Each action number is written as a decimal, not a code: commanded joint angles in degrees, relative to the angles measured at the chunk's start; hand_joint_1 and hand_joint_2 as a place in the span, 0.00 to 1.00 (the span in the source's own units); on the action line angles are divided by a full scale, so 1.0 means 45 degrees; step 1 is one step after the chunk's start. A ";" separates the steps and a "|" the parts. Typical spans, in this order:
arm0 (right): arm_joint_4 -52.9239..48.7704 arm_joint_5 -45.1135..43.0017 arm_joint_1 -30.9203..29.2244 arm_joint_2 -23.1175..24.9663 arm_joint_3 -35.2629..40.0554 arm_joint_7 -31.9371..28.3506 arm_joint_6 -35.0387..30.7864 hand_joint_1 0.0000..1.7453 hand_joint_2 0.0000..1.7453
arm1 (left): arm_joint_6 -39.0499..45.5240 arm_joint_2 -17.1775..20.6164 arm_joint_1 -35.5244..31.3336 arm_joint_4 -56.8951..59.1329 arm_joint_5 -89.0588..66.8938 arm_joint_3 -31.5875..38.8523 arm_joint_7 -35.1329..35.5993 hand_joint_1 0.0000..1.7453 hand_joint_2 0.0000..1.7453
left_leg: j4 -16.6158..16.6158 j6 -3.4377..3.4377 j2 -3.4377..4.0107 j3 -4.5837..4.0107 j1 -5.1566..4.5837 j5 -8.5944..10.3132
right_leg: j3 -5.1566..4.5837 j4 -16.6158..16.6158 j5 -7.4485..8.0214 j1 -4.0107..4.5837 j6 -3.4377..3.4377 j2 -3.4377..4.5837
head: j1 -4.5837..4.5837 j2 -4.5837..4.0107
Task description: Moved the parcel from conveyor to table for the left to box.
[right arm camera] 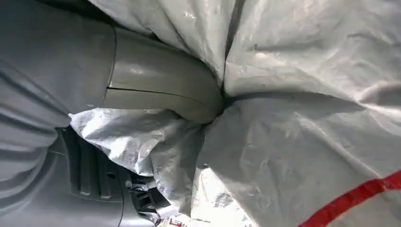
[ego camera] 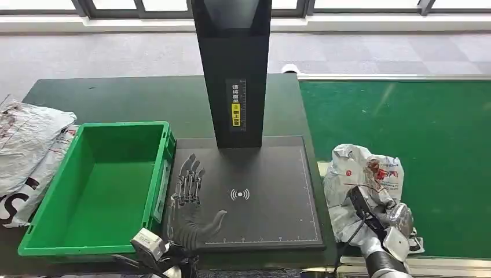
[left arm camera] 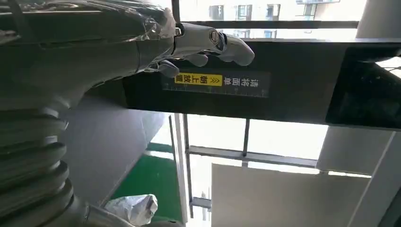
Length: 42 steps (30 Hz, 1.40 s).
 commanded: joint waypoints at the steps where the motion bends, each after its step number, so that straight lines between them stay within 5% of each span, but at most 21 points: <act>1: -0.6760 -0.2450 0.1475 0.2333 -0.0331 -0.5531 -0.2423 1.00 1.00 | 0.0166 -0.0475 0.0472 0.0070 -0.0135 0.0220 -0.0544 0.00 1.00 | -0.0005 0.0001 0.0025 -0.0022 -0.0009 0.0000 | -0.0030 0.0004 0.0003 -0.0009 -0.0004 0.0018 | 0.0000 0.0000; 3: -0.9266 -0.4531 0.1797 0.3808 -0.1786 -0.9869 -0.2423 1.00 1.00 | 0.0214 -0.0478 0.0437 0.0188 -0.0126 0.0133 -0.0544 0.00 1.00 | -0.0001 -0.0001 0.0033 -0.0026 -0.0012 -0.0004 | -0.0039 0.0013 0.0000 -0.0011 -0.0006 0.0026 | 0.0000 0.0000; 8: -1.4738 -0.9468 0.4578 0.3808 0.3442 -1.0005 -0.2423 1.00 1.00 | 0.0114 -0.0253 0.0160 0.0581 0.0149 -0.0208 -0.0544 0.00 1.00 | -0.0018 -0.0005 -0.0002 -0.0033 -0.0010 0.0000 | -0.0051 0.0008 -0.0013 -0.0006 -0.0013 -0.0011 | -0.0005 0.0000; 10: -1.7510 -0.9847 0.5494 0.3808 0.5300 -1.0005 -0.2423 1.00 1.00 | 0.0283 -0.0335 -0.0241 0.0704 0.0175 -0.0229 -0.0544 0.00 1.00 | -0.0004 0.0003 -0.0081 -0.0058 -0.0023 0.0004 | -0.0050 0.0025 -0.0034 -0.0017 -0.0013 -0.0090 | -0.0005 0.0000; 12: -1.7911 -0.9721 0.5623 0.3808 0.5812 -1.0005 -0.2423 1.00 1.00 | 0.0327 -0.0447 -0.0528 0.0952 0.0161 -0.0057 -0.0544 0.00 1.00 | 0.0011 0.0005 -0.0073 -0.0086 -0.0022 -0.0004 | -0.0079 0.0041 -0.0038 -0.0023 -0.0013 -0.0079 | -0.0005 0.0000; 23: -1.5369 -0.8527 0.5414 0.3808 0.7958 -1.0005 -0.2423 1.00 1.00 | 0.0575 -0.0285 -0.0302 0.0508 0.0225 -0.0008 -0.0544 0.00 1.00 | -0.0051 -0.0014 0.0072 -0.0008 0.0010 0.0005 | -0.0036 -0.0042 0.0016 0.0010 -0.0030 0.0052 | -0.0005 0.0000; 27: -1.1858 -0.7190 0.4735 0.3808 0.8951 -0.9865 -0.2423 1.00 1.00 | 0.0288 -0.0408 -0.0208 0.0414 0.0022 0.0317 -0.0544 0.00 1.00 | -0.0046 -0.0018 0.0079 0.0019 0.0019 -0.0007 | -0.0008 -0.0039 0.0008 0.0017 -0.0029 0.0066 | -0.0005 0.0000; 30: -0.7002 -0.4641 0.3474 0.3334 1.0931 -0.7856 -0.1539 1.00 1.00 | 0.0113 -0.0386 0.0020 0.0173 -0.0110 0.0391 -0.0544 0.00 1.00 | -0.0046 -0.0020 0.0125 0.0043 0.0027 -0.0015 | 0.0005 -0.0041 0.0017 0.0027 -0.0031 0.0113 | -0.0005 0.0000; 42: -0.5157 -0.4410 0.3140 0.3137 1.1477 -0.6902 -0.1960 1.00 1.00 | 0.0240 -0.0299 0.0229 0.0054 -0.0110 0.0091 -0.0544 0.00 1.00 | -0.0061 -0.0028 0.0017 0.0010 0.0032 0.0012 | 0.0005 -0.0041 0.0001 0.0028 -0.0032 0.0015 | -0.0005 0.0000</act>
